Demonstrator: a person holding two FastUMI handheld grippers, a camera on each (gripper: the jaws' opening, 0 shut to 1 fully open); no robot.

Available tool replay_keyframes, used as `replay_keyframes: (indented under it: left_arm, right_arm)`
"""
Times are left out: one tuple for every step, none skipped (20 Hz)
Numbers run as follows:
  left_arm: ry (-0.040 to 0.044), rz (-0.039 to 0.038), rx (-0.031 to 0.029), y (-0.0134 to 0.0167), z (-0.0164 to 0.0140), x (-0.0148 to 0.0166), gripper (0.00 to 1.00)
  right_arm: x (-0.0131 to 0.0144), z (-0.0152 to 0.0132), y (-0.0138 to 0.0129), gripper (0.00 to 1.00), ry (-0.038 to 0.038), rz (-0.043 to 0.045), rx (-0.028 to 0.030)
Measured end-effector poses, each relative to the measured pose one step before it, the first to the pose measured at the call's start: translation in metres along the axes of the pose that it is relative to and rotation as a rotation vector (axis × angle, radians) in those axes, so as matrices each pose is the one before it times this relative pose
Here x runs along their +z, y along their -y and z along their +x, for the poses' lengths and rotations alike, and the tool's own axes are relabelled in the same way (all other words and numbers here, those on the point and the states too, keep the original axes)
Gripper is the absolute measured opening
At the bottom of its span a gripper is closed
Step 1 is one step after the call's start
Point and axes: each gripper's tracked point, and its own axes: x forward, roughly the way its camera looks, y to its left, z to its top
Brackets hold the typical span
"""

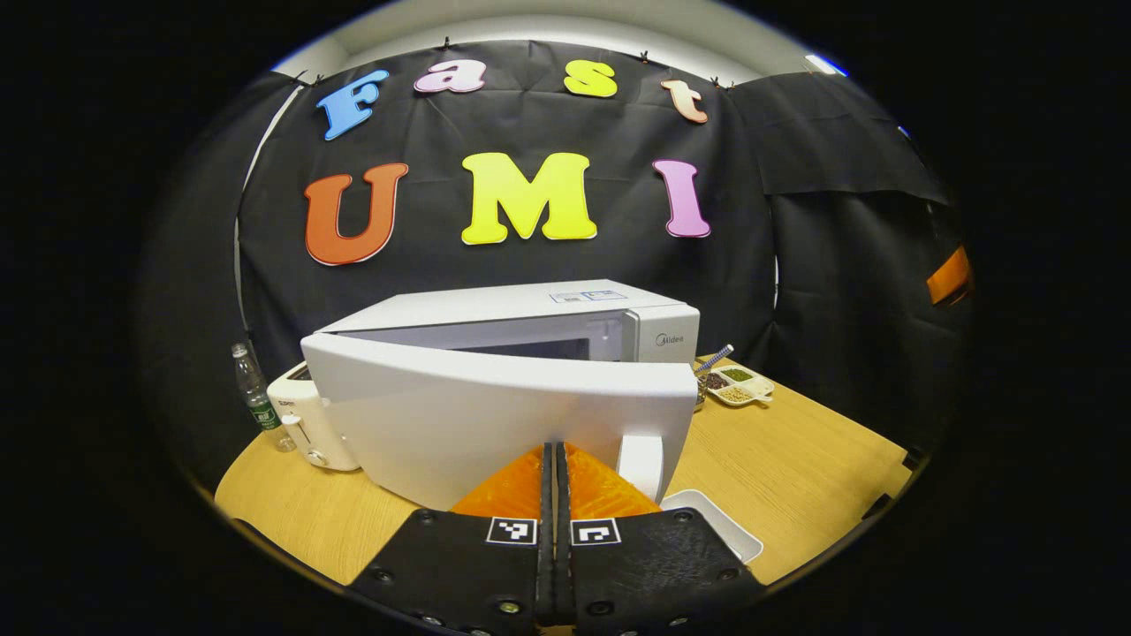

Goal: Open the microwave oven with the left hand, put the food in, and close the microwave oven.

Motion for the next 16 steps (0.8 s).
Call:
replay_keyframes:
  left_arm:
    - [-0.0005, -0.00167, 0.00479, 0.0018, 0.00669, 0.00013, 0.0]
    - [0.00256, 0.00005, 0.00476, 0.00038, 0.00634, 0.002, 0.0]
    - [0.00113, 0.0017, 0.00353, 0.00078, 0.00583, 0.00053, 0.0]
    - [-0.00048, 0.00423, 0.00438, 0.00009, 0.00597, 0.00076, 0.0]
    - [0.00132, 0.00057, 0.00396, -0.00018, 0.00545, 0.00159, 0.0]
    - [0.00014, -0.00021, 0.00225, 0.00043, 0.00588, 0.00113, 0.0]
    - [-0.00396, 0.00137, 0.00457, 0.00026, 0.00561, 0.00085, 0.0]
    - [0.00188, 0.00138, 0.00117, -0.00005, 0.00577, 0.0009, 0.0]
    - [0.00035, 0.00083, 0.00295, 0.00031, 0.00609, 0.0014, 0.01]
    - [-0.00099, 0.00242, 0.00242, 0.0, 0.00634, 0.00192, 0.01]
    - [-0.00067, -0.00024, 0.00262, -0.00047, 0.00561, 0.00186, 0.01]
    - [0.00321, -0.00374, -0.00001, 0.00023, 0.00594, 0.00252, 0.01]
    - [0.00041, 0.00095, 0.00028, 0.00095, 0.00672, 0.00173, 0.0]
    - [0.00056, 0.00424, 0.00084, 0.00066, 0.00502, 0.0021, 0.0]
    - [0.00041, 0.00875, 0.00435, -0.00052, 0.00383, 0.00235, 0.01]
    - [0.00381, -0.00465, -0.00448, -0.00013, 0.00046, 0.00011, 0.01]
  right_arm:
    - [0.00197, 0.00568, 0.0031, 1.0, -0.00462, -0.00185, 0.00434]
    - [0.00193, 0.00622, 0.00094, 1.0, -0.00577, -0.00071, 0.0061]
    - [0.00256, 0.00655, 0.00075, 1.0, -0.00259, -0.0022, 0.00723]
    - [0.00328, 0.00678, 0.00087, 0.91, -0.00371, -0.0032, 0.00389]
    - [0.0026, 0.00736, 0.00102, 1.0, -0.00231, -0.00166, 0.00752]
    - [0.00255, 0.0066, -0.00102, 1.0, -0.00297, -0.00201, 0.00818]
    - [0.00182, 0.00604, -0.00092, 0.91, -0.00277, -0.00376, 0.00704]
    - [0.00237, 0.00555, -0.0012, 0.91, -0.00349, -0.00355, 0.00785]
    - [0.00181, 0.00541, -0.0016, 0.91, -0.00366, -0.00422, 0.00879]
    - [0.00149, 0.00452, -0.00105, 0.91, -0.00336, -0.00543, 0.00671]
    - [0.0015, 0.00517, -0.0002, 1.0, -0.00212, -0.00659, 0.00412]
    - [0.0017, 0.00355, 0.00026, 1.0, -0.00281, -0.00312, 0.00408]
    - [0.00188, 0.00197, 0.00022, 1.0, -0.00188, -0.00141, 0.00494]
    - [0.00241, 0.00244, 0.00015, 1.0, 0.00204, 0.00084, 0.0019]
    - [0.00533, -0.00061, 0.00368, 1.0, 0.00401, 0.00247, -0.00009]
    - [0.00328, 0.0004, 0.00103, 1.0, 0.00421, 0.00254, 0.00149]
